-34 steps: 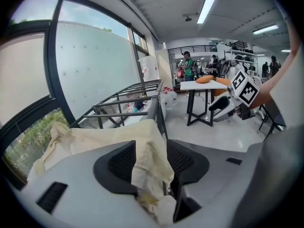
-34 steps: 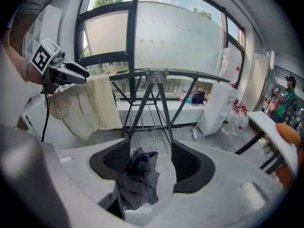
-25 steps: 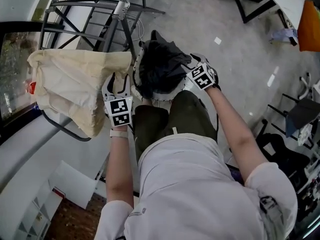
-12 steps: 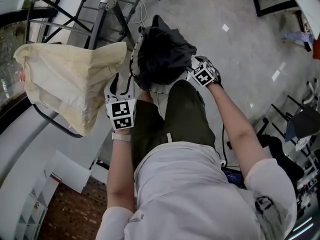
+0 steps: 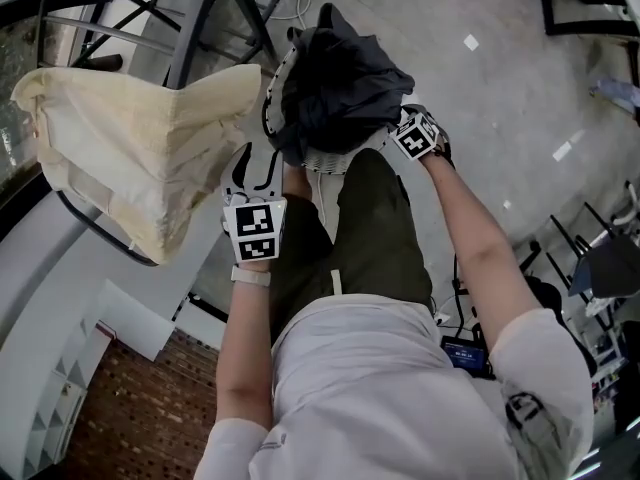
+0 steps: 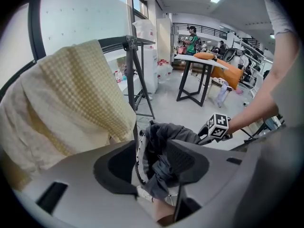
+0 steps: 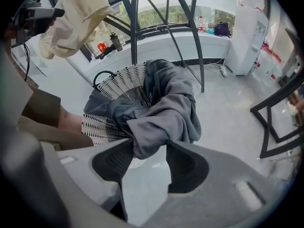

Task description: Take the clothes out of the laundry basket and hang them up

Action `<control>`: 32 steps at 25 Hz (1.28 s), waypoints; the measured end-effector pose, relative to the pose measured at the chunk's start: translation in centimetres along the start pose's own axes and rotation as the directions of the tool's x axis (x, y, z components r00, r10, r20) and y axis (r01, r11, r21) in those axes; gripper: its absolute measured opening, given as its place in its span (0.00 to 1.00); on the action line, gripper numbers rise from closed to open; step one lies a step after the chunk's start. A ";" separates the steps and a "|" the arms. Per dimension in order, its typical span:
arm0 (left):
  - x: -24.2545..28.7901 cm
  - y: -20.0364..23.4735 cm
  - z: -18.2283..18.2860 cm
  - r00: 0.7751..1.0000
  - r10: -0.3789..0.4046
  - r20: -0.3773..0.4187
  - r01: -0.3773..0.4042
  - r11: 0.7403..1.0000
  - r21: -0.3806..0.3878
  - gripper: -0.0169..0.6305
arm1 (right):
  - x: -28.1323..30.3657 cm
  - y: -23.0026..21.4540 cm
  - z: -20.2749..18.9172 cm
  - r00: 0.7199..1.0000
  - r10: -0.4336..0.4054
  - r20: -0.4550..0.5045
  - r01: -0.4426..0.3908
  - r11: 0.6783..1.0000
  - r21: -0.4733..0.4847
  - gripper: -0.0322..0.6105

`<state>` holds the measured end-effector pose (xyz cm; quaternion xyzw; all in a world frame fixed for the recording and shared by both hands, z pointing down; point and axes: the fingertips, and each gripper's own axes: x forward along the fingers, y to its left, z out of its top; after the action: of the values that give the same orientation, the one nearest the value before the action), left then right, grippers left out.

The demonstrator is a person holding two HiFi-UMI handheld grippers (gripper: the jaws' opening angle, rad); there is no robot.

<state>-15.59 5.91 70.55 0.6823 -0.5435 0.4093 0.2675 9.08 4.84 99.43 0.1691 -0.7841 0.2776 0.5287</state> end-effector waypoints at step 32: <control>-8.5 2.2 1.4 0.989 -0.021 0.145 0.030 0.998 -0.063 0.31 | -22.6 3.0 14.0 0.886 -0.189 0.423 0.183 0.981 0.055 0.09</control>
<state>-18.01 8.65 62.44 0.7081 -0.5656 0.3376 0.2545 5.74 -2.02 73.72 0.3037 -0.8588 0.1872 0.3677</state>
